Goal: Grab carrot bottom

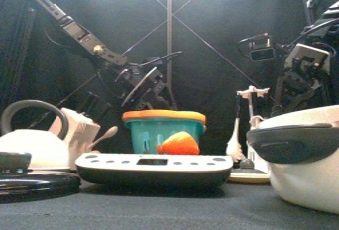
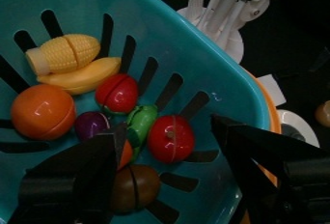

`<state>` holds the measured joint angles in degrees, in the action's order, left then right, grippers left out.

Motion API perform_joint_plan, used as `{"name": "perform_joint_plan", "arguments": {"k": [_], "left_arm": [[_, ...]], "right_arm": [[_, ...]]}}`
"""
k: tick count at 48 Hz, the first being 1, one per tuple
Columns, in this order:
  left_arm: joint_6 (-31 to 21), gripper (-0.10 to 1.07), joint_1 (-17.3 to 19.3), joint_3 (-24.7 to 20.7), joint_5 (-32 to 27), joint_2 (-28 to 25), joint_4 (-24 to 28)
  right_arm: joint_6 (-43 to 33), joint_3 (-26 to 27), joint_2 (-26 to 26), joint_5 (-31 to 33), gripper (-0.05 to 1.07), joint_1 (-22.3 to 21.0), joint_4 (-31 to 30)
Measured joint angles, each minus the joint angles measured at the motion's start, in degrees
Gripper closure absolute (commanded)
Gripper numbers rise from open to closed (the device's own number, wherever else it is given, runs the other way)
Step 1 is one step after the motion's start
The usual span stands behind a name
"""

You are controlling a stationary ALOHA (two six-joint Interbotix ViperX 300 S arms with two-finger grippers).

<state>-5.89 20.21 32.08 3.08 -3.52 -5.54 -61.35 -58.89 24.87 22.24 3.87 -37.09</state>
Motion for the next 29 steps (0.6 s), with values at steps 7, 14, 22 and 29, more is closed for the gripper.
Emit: {"name": "perform_joint_plan", "arguments": {"k": [7,14,22,29], "left_arm": [[0.00,-0.03,-0.26,1.41,0.97,2.29,3.69],[0.00,-0.03,-4.22,4.31,1.23,6.24,8.96],[0.00,-0.03,-15.47,8.79,1.32,9.49,15.64],[-0.62,-0.03,-22.76,10.46,1.32,9.40,16.96]], "right_arm": [[0.09,0.09,0.00,-0.09,0.30,0.00,0.00],[0.00,0.00,0.00,-0.09,0.30,0.00,0.00],[0.00,0.26,0.00,-0.09,0.30,0.00,0.00],[0.00,0.53,0.00,0.00,0.30,0.00,0.00]]}}
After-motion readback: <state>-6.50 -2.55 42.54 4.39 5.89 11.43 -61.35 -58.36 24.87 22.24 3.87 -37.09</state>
